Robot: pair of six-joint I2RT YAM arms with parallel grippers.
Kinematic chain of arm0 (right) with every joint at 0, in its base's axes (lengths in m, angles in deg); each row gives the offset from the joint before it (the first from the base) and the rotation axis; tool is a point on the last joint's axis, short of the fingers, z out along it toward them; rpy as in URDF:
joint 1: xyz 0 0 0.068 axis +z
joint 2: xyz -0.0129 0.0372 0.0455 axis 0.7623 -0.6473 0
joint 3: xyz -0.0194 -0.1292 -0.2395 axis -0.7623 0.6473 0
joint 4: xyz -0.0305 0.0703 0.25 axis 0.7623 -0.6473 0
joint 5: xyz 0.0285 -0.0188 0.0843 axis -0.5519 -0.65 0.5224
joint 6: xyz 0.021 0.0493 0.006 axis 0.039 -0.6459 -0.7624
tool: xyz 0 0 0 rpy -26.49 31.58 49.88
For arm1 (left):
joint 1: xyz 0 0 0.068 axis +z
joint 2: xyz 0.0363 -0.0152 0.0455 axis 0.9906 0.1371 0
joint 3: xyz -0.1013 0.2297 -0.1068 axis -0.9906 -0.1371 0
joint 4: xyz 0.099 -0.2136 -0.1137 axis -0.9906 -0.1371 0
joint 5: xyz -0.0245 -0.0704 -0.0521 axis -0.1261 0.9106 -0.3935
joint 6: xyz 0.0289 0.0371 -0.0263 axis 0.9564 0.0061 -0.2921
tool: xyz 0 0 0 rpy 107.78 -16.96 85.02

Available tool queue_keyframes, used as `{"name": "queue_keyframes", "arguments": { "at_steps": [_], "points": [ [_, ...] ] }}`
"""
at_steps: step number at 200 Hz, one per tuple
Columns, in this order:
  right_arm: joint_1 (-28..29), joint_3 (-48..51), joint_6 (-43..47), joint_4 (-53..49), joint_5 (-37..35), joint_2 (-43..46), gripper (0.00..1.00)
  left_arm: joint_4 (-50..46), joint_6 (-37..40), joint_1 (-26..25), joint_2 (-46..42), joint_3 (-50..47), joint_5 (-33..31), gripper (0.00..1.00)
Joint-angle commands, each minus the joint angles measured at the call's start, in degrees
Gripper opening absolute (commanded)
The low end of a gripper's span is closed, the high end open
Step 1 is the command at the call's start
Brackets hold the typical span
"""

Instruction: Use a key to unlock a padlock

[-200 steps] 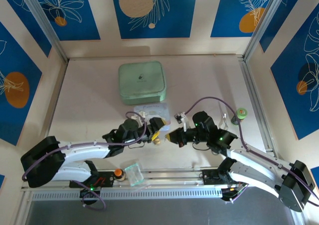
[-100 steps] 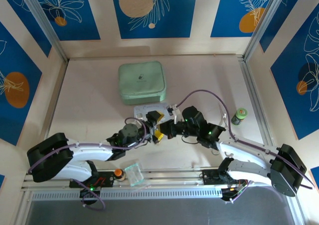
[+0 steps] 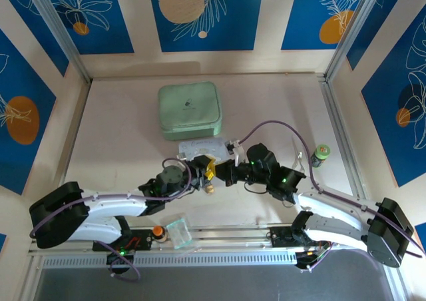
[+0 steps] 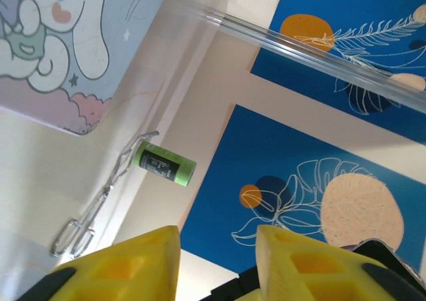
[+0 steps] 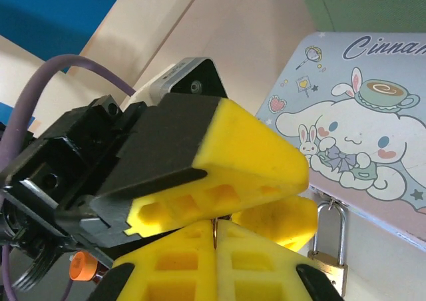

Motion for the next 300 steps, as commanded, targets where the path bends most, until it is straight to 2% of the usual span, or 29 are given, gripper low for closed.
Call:
{"name": "queue_keyframes", "arguments": {
  "at_steps": [1,14,42,57,68,84,97,101,105,114,119,125,130,141,156,181,204,224,288,300],
  "points": [
    [-0.57,0.69,-0.26,0.01,-0.88,1.22,0.0,-3.14,0.41,-0.24,-0.62,-0.52,-1.27,0.25],
    [-0.72,0.78,-0.35,-0.1,-0.79,1.33,0.0,-3.81,0.45,-0.26,-0.66,-0.48,-1.28,0.22],
    [-0.93,1.2,-0.35,-0.05,-0.36,1.33,0.0,-5.22,0.59,-0.25,-1.08,-0.56,-1.66,0.07],
    [-1.17,1.39,-0.35,-0.12,-0.18,1.55,0.0,-6.69,0.93,-0.26,-1.41,-0.32,-1.87,0.05],
    [-1.2,1.7,-0.44,0.07,-0.11,1.85,0.0,-7.31,1.39,-0.2,-1.45,-0.13,-1.97,0.0],
    [-1.63,2.03,-0.68,0.07,0.55,1.95,0.0,-7.8,2.14,-0.18,-1.55,0.15,-2.13,0.0],
    [-2.61,2.45,-2.16,0.12,2.04,2.17,0.01,-8.98,5.55,0.29,-1.91,0.85,-2.5,0.0],
    [-3.31,2.61,-3.04,0.15,2.92,2.25,0.04,-9.93,7.45,0.49,-2.12,1.32,-2.55,0.0],
    [-4.15,2.88,-4.16,0.34,3.94,2.34,0.11,-11.52,9.9,0.73,-2.5,1.91,-2.69,0.0],
    [-6.46,3.95,-7.34,1.61,6.34,2.99,0.47,-16.63,16.23,1.36,-3.31,4.43,-2.44,0.0],
    [-7.83,5.1,-9.14,3.33,7.95,3.54,0.6,-19.66,19.65,1.69,-3.66,5.84,-2.19,0.0],
    [-9.48,6.34,-11.26,5.35,9.94,4.3,0.71,-21.33,24.31,2.07,-3.9,7.15,-2.2,0.0],
    [-10.65,7.28,-12.76,7.14,11.61,4.91,0.74,-21.96,27.93,2.39,-4.09,7.91,-2.32,0.0],
    [-13.47,8.48,-15.69,10.14,15.09,5.82,0.73,-22.14,33.19,3.04,-4.51,8.75,-2.47,0.0],
    [-15.93,9.63,-19.54,15.48,19.51,6.25,0.7,-17.65,41.07,3.43,-5.08,8.98,-2.34,0.0],
    [-16.31,10.22,-23.76,22.57,22.2,6.33,0.64,-13.62,48.65,3.43,-6.1,10.28,-1.5,0.0],
    [-15.75,11.01,-26.44,30.68,22.0,5.73,0.57,-8.91,49.3,3.43,-6.38,10.12,-1.13,0.0],
    [-14.81,9.16,-24.12,30.12,22.21,4.6,0.5,-4.43,48.14,3.43,-6.03,9.83,-0.8,0.0],
    [-11.62,7.31,-25.3,39.76,23.83,-3.58,0.39,-0.77,47.86,3.26,-6.14,10.77,0.6,0.0],
    [-11.4,7.2,-25.87,41.75,24.05,-4.62,0.34,-0.23,47.42,3.25,-5.86,10.57,0.79,0.0]
  ]
}}
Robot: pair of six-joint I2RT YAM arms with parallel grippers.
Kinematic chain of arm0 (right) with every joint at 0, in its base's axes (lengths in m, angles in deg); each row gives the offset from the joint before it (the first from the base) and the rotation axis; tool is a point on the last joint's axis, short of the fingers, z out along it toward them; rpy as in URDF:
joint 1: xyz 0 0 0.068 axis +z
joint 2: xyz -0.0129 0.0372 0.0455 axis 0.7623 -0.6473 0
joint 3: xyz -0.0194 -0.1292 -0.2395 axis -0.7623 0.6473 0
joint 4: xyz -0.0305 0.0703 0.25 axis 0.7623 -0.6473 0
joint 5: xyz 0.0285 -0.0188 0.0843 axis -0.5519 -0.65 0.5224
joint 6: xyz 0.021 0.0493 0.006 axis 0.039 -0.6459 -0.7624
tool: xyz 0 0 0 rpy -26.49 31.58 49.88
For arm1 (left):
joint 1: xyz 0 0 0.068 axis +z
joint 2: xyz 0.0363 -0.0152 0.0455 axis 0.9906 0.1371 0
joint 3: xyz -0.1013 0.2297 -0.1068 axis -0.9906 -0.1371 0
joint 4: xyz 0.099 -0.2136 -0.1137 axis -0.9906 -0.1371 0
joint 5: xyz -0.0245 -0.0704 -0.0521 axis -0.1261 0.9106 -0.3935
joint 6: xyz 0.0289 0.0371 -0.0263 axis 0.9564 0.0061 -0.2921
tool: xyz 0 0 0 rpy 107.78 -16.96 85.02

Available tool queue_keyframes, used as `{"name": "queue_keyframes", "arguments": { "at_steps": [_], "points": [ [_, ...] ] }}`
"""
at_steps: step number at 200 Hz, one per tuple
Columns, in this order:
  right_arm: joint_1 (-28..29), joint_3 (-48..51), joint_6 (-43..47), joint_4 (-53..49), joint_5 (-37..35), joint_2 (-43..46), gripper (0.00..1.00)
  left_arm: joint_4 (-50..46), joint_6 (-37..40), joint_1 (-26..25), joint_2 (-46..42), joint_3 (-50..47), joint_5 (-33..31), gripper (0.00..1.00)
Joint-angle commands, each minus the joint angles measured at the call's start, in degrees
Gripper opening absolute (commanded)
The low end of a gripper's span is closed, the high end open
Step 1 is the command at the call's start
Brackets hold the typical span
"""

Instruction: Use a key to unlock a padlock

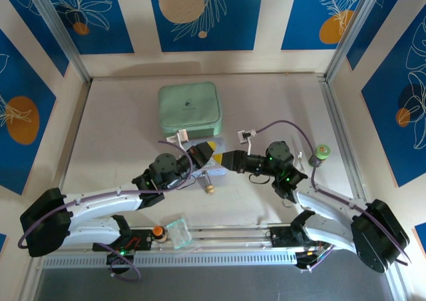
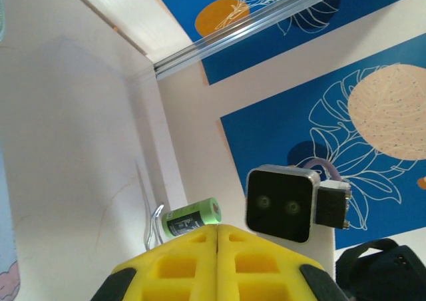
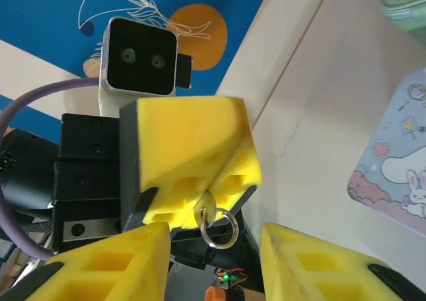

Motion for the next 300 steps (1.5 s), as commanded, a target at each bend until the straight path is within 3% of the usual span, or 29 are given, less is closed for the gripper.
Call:
{"name": "queue_keyframes", "arguments": {
  "at_steps": [1,20,47,75,94,119,125,137,145,152,158,190,204,248,277,300],
  "points": [
    [0.84,-1.98,-1.31,7.18,1.31,-1.64,0.33,3.81,0.69,0.21,-0.41,1.78,1.35,0.0],
    [0.94,-2.2,-1.95,8.6,1.12,-2.83,0.3,5.13,0.09,0.21,-0.06,1.14,1.49,0.0],
    [0.94,-2.82,-2.04,9.42,1.1,-4.44,0.14,6.32,-0.89,0.21,0.74,0.87,2.32,0.0],
    [0.33,-2.29,-2.92,10.99,0.69,-5.25,0.12,6.13,-1.13,0.21,0.75,0.71,2.48,0.0],
    [0.23,-2.16,-2.71,10.66,0.96,-5.07,0.04,5.44,-1.24,0.21,0.42,0.33,2.04,0.0],
    [0.15,-1.7,-2.17,8.77,0.88,-4.36,0.01,5.5,-1.46,0.21,0.08,-0.53,0.79,0.0],
    [0.15,-1.41,-1.93,8.01,0.7,-3.99,0.01,5.81,-1.37,0.28,-0.12,-0.76,0.49,0.15],
    [0.15,-1.0,-1.14,5.25,0.21,-3.03,0.01,6.36,-0.28,0.39,-0.64,-1.43,-0.51,0.57],
    [0.06,-0.86,-0.28,2.52,-0.16,-2.2,0.01,6.64,1.42,0.39,-1.41,-1.83,-1.5,0.81],
    [0.06,-0.87,0.69,-0.31,-0.75,-1.4,0.01,5.37,2.44,0.48,-2.47,-1.94,-2.45,0.94],
    [-0.02,-0.94,1.45,-3.02,-1.34,-0.73,0.01,2.86,3.19,0.52,-3.57,-1.61,-3.46,1.0],
    [-0.87,-0.88,4.72,-13.74,-2.94,2.22,0.01,-28.09,5.69,0.65,-9.55,6.11,-8.62,1.0],
    [-0.82,-0.8,6.83,-18.83,-4.3,3.7,0.01,-36.19,5.53,0.65,-10.38,7.9,-9.82,1.0],
    [-0.61,1.21,10.79,-29.09,-7.78,9.49,0.01,-47.0,7.65,-0.05,-7.23,10.8,-2.81,0.94],
    [-0.9,3.34,11.86,-32.52,-8.74,11.65,0.01,-52.25,5.71,-2.88,-3.93,10.5,-5.41,0.91],
    [-0.87,5.23,12.28,-32.45,-8.18,12.47,0.0,-49.58,0.71,-6.25,-1.03,7.46,-9.17,0.8]
  ]
}}
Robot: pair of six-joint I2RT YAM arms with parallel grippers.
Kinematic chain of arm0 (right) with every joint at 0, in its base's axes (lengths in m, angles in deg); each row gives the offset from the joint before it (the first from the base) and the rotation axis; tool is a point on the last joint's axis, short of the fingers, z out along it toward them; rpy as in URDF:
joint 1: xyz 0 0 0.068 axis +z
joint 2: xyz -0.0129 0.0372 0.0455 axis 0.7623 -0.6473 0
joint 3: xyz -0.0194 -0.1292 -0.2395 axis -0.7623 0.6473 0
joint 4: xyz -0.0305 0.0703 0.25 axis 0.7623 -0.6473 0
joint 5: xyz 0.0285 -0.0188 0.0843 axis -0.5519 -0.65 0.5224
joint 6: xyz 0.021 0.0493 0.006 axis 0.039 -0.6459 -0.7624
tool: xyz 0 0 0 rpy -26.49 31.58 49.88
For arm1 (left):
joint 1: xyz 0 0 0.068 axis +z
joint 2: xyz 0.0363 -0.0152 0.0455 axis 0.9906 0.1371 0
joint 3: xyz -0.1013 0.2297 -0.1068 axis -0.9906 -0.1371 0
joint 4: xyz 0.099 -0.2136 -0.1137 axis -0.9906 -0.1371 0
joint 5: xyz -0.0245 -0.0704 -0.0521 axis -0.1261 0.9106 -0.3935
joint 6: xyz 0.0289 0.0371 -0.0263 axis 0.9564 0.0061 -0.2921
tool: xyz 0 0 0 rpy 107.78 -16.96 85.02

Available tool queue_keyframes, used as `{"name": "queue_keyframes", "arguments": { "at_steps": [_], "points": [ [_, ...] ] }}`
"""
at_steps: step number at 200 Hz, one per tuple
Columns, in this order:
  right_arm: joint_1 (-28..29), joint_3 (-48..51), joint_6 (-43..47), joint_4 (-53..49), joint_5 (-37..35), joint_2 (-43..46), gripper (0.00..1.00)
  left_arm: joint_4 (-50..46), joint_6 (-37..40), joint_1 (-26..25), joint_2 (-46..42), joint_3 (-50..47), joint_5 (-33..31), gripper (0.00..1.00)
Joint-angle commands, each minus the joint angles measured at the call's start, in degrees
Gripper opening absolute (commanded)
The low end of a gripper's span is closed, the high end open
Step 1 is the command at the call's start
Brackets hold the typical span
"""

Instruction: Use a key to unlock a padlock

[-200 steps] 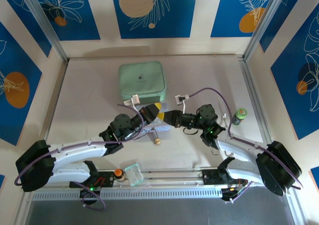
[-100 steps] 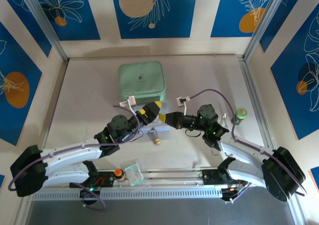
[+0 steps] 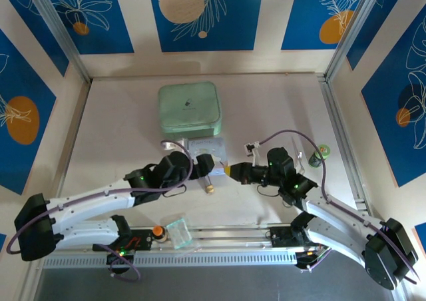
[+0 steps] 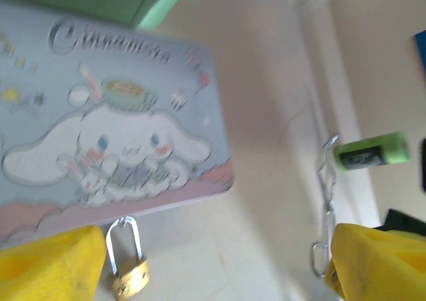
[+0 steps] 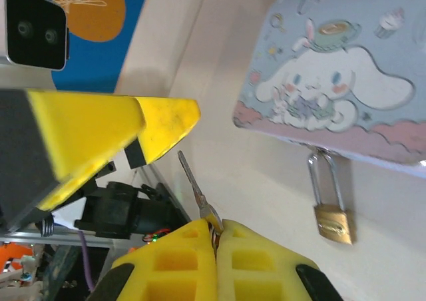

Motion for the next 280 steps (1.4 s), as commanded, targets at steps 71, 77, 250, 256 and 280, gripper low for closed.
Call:
{"name": "queue_keyframes", "arguments": {
  "at_steps": [71,77,250,256,280],
  "points": [
    [0.12,4.85,2.29,-3.1,-1.8,0.29,0.0,15.95,-13.02,-6.31,15.13,-9.47,-8.95,0.66],
    [0.16,4.91,2.39,-3.19,-1.87,0.19,0.0,15.32,-12.66,-6.31,16.15,-8.7,-9.04,0.64],
    [0.49,13.85,-1.61,-2.71,-5.75,6.21,0.0,14.27,-18.31,-6.54,31.38,-1.54,-4.8,0.47],
    [0.51,13.9,-1.7,-2.12,-5.72,5.74,0.0,13.01,-20.15,-7.0,30.66,-1.6,-5.89,0.49],
    [0.51,13.42,-1.55,-1.05,-5.89,3.97,0.0,6.28,-31.67,-9.82,28.5,-1.49,-10.78,0.53]
  ]
}}
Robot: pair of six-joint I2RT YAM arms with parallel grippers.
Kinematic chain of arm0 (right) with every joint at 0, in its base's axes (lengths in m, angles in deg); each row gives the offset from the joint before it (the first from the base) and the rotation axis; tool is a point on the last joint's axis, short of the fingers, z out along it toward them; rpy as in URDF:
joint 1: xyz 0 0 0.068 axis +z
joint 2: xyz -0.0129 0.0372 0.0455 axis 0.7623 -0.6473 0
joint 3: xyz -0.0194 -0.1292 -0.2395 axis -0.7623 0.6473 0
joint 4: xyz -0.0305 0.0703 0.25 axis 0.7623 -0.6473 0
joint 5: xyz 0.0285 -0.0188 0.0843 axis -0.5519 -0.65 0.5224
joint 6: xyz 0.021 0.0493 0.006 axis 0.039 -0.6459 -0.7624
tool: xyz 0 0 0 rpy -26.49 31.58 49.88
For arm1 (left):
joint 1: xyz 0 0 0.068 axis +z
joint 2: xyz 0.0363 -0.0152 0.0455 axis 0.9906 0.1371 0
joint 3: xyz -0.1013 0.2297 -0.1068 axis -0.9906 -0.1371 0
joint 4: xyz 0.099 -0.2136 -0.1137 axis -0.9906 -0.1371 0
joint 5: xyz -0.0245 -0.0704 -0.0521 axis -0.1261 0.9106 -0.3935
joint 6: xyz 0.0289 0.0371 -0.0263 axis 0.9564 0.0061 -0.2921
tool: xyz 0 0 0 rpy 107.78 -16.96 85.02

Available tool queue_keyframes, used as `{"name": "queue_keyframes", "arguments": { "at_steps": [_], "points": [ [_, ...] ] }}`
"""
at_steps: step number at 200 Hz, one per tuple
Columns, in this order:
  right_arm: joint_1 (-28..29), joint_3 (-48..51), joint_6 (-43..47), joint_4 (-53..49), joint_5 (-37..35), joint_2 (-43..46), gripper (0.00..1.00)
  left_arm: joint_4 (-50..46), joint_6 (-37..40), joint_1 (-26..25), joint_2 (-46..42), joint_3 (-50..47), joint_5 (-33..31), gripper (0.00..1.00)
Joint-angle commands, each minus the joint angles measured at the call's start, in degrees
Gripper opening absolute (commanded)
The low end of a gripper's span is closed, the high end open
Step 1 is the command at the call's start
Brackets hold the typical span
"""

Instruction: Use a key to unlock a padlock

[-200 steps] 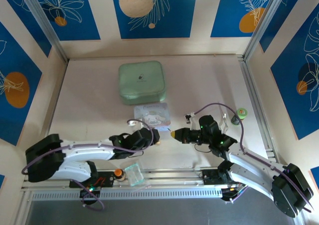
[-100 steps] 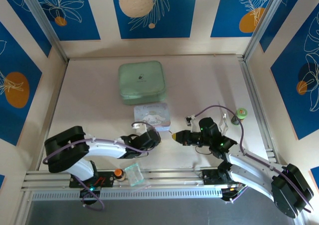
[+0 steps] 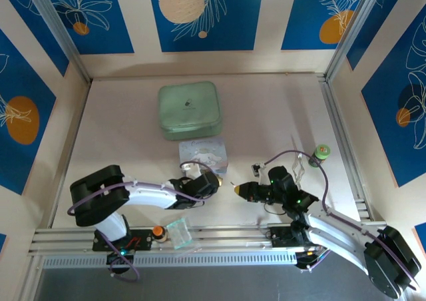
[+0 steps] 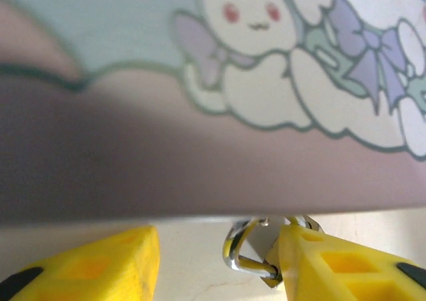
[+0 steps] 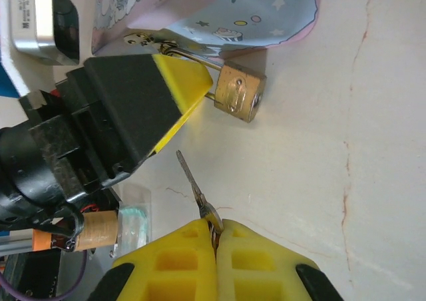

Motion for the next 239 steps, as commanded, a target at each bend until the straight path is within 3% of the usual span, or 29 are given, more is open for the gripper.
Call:
{"name": "queue_keyframes", "arguments": {
  "at_steps": [1,30,43,57,99,135,170,189,218,239],
  "points": [
    [0.08,-0.59,0.32,1.05,-1.08,-1.17,0.0,-6.21,-12.07,-2.96,-0.31,0.5,-0.32,0.53],
    [0.0,-1.06,0.75,1.09,-1.61,-1.45,0.0,0.02,-20.22,-4.27,1.11,-2.27,-2.22,0.62],
    [0.08,-1.06,0.98,1.11,-1.62,-1.43,0.0,7.79,-21.21,-4.54,2.9,-4.49,-2.87,0.65],
    [0.03,-1.14,1.14,0.82,-1.45,-1.48,0.0,8.67,-22.28,-4.54,4.67,-3.92,-3.85,0.65],
    [0.08,-0.75,1.19,0.74,-2.04,-1.03,0.0,6.52,-23.15,-4.22,7.83,0.35,-7.77,0.48],
    [0.0,-0.53,0.94,1.26,-2.71,-0.84,0.0,5.29,-22.39,-4.06,10.64,3.67,-6.04,0.44],
    [-0.01,-0.56,0.95,1.46,-2.95,-0.77,0.0,8.49,-20.6,-1.17,15.26,4.46,1.16,0.42],
    [-0.09,-0.53,0.75,1.44,-2.79,-0.79,0.0,5.67,-17.77,-0.67,15.86,6.82,4.81,0.38],
    [-0.19,-0.6,1.19,1.13,-3.1,-0.97,0.0,-0.84,-16.55,-0.74,14.63,8.48,7.83,0.23],
    [-0.36,-0.53,1.15,1.31,-3.11,-1.05,0.0,-0.51,-16.33,-0.54,12.77,6.32,9.13,0.14]
  ]
}}
